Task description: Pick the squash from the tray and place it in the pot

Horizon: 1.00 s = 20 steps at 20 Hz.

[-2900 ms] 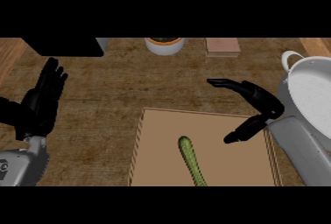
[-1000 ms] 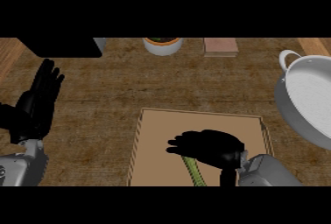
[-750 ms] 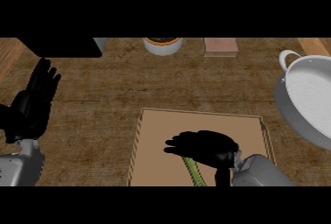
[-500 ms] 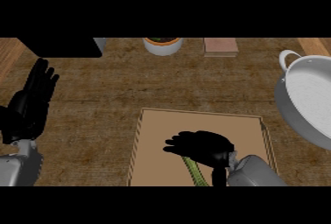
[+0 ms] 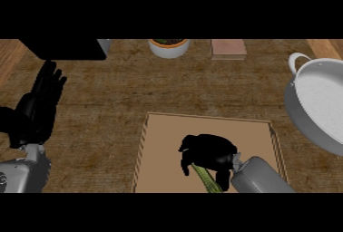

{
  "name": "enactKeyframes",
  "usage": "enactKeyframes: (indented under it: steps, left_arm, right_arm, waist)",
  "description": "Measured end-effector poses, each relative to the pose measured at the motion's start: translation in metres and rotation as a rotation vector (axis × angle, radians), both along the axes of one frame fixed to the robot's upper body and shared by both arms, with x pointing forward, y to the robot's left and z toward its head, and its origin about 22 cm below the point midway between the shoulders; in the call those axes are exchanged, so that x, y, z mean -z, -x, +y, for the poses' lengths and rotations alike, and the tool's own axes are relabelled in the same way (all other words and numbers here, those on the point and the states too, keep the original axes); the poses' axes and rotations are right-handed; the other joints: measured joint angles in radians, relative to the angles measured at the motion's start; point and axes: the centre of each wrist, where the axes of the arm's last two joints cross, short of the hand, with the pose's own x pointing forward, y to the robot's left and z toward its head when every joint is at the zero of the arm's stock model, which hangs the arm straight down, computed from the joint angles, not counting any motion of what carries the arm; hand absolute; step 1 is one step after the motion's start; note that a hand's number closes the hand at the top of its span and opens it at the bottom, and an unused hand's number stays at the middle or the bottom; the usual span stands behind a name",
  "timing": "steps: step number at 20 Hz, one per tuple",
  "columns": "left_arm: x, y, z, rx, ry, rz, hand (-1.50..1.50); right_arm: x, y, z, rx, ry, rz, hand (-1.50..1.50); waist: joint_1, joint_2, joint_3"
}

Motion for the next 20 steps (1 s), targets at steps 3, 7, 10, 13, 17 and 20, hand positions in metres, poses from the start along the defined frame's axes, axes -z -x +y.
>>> enactKeyframes:
  steps: [3, 7, 10, 13, 17, 20]
  left_arm:
    - [-0.001, 0.002, 0.004, -0.001, 0.005, -0.005, 0.0]
    - [0.004, 0.003, 0.002, 0.0, 0.009, -0.005, 0.0]
    - [0.006, 0.005, 0.011, -0.024, 0.003, 0.001, 0.0]
    - [0.006, 0.009, 0.02, -0.053, 0.003, 0.008, 0.0]
    - [0.005, 0.01, 0.021, -0.065, 0.005, 0.01, 0.0]
    - [0.004, 0.012, 0.021, -0.06, 0.002, 0.007, 0.0]
  right_arm:
    - [0.003, 0.002, 0.0, -0.023, -0.012, -0.017, 1.5]
    - [0.004, 0.01, -0.003, -0.032, -0.019, -0.021, 1.5]
    - [0.008, 0.039, -0.031, 0.022, -0.022, -0.038, 1.5]
    - [0.011, 0.069, -0.074, 0.106, -0.031, -0.045, 1.5]
    - [0.003, 0.112, -0.125, 0.194, -0.031, -0.064, 1.5]
    - [-0.007, 0.148, -0.153, 0.259, -0.057, -0.069, 1.5]
  waist:
    - [0.0, -0.003, -0.001]
    - [-0.002, -0.004, -0.001]
    - [-0.021, -0.01, -0.001]
    - [-0.053, -0.016, 0.001]
    - [-0.067, -0.013, 0.0]
    - [-0.062, -0.008, 0.0]
